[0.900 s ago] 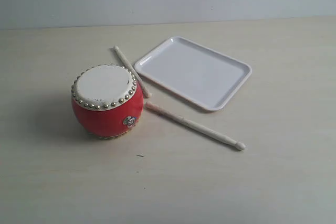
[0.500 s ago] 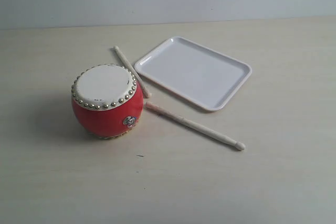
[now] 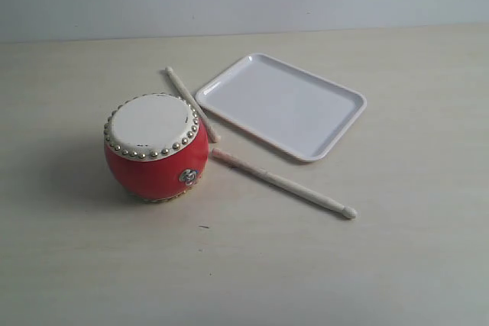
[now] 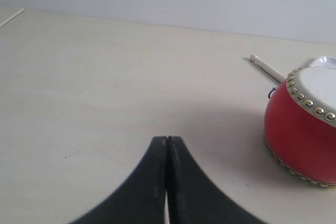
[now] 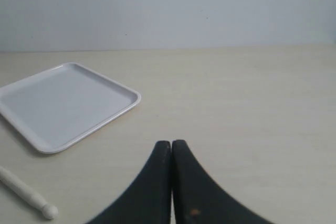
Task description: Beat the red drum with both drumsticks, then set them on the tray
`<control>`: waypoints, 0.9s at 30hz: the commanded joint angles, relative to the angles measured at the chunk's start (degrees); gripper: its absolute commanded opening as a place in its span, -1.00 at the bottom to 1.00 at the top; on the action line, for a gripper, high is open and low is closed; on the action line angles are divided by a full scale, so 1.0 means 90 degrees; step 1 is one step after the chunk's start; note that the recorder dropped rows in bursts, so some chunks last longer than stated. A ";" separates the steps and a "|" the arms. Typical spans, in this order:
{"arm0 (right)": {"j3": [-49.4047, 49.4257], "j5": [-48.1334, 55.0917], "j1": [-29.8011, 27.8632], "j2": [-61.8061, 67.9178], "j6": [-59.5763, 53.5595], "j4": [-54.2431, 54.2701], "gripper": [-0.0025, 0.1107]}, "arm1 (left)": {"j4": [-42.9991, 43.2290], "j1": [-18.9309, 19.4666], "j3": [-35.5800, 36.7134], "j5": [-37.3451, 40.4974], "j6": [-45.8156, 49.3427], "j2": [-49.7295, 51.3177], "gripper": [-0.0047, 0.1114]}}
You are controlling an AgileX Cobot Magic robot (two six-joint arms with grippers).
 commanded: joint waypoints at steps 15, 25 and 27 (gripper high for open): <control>0.0027 -0.0092 0.0029 -0.0041 -0.0052 -0.0453 -0.96 | -0.0055 -0.0003 0.0023 -0.0065 0.0014 -0.0032 -0.92; 0.0027 -0.0092 0.0029 -0.0041 -0.0052 -0.3293 -0.96 | -0.0055 -0.0003 0.0023 -0.0065 0.0014 -0.0032 -0.92; 0.0027 -0.0031 0.0029 -0.0041 -0.0052 -0.3291 -0.96 | -0.0055 -0.0003 0.0023 -0.0065 0.0014 -0.0032 -0.92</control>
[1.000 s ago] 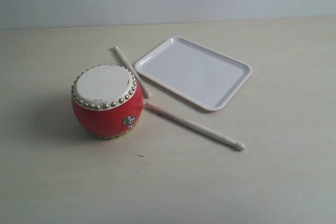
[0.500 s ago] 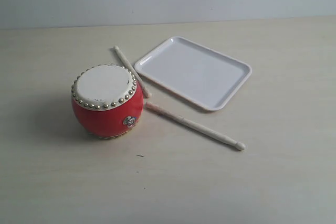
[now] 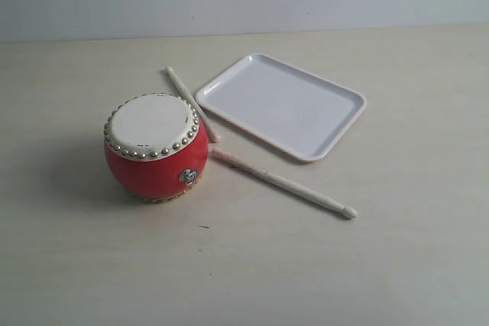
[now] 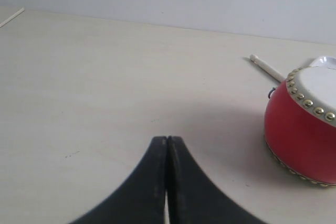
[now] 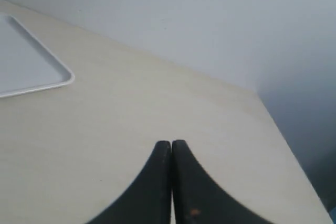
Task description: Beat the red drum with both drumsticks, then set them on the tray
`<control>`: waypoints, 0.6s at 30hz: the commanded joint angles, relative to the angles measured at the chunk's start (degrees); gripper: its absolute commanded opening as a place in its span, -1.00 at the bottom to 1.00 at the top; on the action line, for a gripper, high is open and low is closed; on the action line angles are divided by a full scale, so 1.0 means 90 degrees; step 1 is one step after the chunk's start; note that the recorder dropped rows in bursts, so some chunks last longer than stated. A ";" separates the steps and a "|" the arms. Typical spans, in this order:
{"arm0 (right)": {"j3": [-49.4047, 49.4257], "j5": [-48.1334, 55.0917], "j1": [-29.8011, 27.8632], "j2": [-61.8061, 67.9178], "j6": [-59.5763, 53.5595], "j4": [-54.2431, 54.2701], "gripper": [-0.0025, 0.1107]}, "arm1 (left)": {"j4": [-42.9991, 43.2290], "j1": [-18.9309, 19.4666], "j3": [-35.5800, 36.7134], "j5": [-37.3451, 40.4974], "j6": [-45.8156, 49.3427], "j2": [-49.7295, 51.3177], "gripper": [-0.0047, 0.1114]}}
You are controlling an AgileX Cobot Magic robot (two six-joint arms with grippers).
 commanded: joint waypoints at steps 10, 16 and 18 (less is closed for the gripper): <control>0.0027 0.0096 0.0029 -0.0041 0.0640 -0.0326 -0.96 | -0.0055 -0.0003 0.0023 -0.0065 0.0014 -0.0032 -0.92; 0.0027 -0.1337 0.0029 -0.0041 0.6134 -0.0294 -0.96 | -0.0055 -0.0003 0.0023 -0.0065 0.0014 -0.0032 -0.92; 0.0027 -0.1325 0.0029 -0.0041 0.6320 -0.0294 -0.96 | -0.0055 -0.0003 0.0023 -0.0065 0.0014 -0.0032 -0.92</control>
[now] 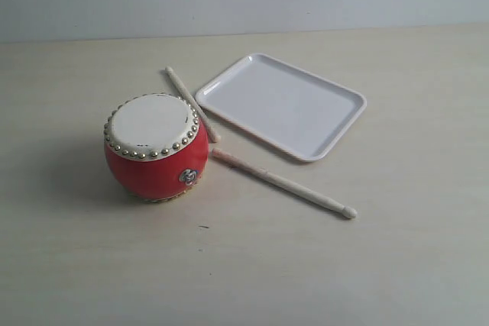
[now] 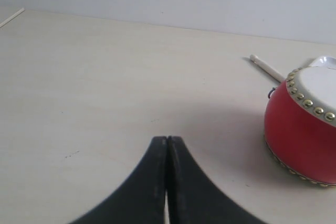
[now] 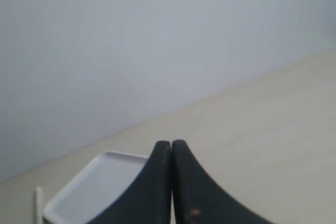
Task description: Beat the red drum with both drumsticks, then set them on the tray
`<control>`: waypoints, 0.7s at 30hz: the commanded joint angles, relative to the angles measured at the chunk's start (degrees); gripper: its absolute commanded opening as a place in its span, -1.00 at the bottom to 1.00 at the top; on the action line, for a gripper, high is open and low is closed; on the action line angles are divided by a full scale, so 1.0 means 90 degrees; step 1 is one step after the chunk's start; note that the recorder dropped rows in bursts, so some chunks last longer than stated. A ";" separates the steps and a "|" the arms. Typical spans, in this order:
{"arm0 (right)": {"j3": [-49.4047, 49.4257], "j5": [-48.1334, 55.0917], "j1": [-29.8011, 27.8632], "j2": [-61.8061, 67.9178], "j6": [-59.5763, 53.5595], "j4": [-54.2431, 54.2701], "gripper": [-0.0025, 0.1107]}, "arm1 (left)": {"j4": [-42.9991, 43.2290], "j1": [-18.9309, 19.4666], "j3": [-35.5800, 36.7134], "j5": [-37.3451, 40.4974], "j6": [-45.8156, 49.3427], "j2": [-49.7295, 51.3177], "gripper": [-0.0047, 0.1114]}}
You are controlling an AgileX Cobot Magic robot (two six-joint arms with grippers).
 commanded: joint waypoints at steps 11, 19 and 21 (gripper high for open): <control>0.0027 -0.0473 0.0029 -0.0041 0.0979 -0.0006 -0.96 | -0.0055 -0.0003 0.0023 -0.0065 0.0014 -0.0032 -0.92; 0.0027 -0.1730 0.0029 -0.0041 0.1474 -0.0211 -0.96 | -0.0055 -0.0003 0.0023 -0.0065 0.0014 -0.0032 -0.92; -0.0192 -0.1595 0.0029 -0.0041 0.0767 -0.0264 -0.96 | -0.0055 -0.0003 0.0023 -0.0065 0.0014 -0.0032 -0.92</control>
